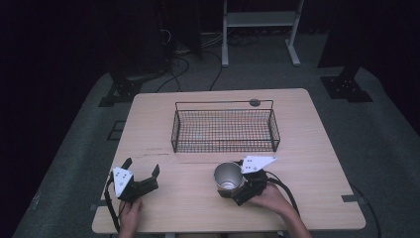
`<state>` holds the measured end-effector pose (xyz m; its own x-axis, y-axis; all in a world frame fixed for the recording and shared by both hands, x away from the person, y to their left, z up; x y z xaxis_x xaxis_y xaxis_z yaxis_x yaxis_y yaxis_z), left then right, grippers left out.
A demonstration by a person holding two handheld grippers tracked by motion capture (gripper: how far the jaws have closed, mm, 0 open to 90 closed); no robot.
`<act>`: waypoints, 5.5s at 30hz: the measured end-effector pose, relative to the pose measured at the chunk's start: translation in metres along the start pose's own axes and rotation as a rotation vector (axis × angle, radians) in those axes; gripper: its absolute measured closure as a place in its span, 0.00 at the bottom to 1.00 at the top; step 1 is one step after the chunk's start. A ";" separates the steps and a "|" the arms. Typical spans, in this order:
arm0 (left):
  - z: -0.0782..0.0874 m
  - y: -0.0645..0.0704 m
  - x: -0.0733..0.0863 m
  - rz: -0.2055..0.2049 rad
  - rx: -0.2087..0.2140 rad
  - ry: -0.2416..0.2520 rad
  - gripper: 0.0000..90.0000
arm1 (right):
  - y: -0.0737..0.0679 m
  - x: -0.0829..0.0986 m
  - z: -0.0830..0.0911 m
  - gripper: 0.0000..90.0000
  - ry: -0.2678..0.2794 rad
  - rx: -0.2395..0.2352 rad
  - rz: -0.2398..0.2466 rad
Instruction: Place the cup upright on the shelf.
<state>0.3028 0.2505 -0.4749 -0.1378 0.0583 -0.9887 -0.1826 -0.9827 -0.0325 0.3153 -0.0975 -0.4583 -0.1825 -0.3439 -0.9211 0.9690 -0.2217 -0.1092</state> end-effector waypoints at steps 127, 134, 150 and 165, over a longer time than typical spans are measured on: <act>0.000 -0.001 0.000 0.006 0.001 -0.003 0.00 | 0.181 -0.115 0.026 0.09 0.010 0.125 -0.196; 0.000 -0.001 0.000 0.006 0.002 -0.003 0.00 | 0.187 -0.110 0.020 0.09 0.011 0.126 -0.211; 0.000 -0.001 0.000 0.006 0.003 -0.001 0.00 | 0.206 -0.091 0.008 0.09 -0.047 0.162 -0.236; 0.000 0.000 0.000 0.006 0.004 0.000 0.00 | 0.213 -0.075 -0.013 0.09 -0.136 0.184 -0.207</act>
<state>0.3030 0.2510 -0.4748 -0.1388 0.0527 -0.9889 -0.1859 -0.9822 -0.0263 0.5376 -0.1070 -0.4176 -0.4058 -0.3907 -0.8262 0.8645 -0.4575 -0.2083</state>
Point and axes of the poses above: each handheld gripper's, and its own axes: z roughly backward along the jaws, x roughly out of its underside, y roughly to its right, the point moved 3 cm from there along -z, roughly forward along the jaws, and after that the axes turned 5 degrees about -x, right-handed, at the moved point
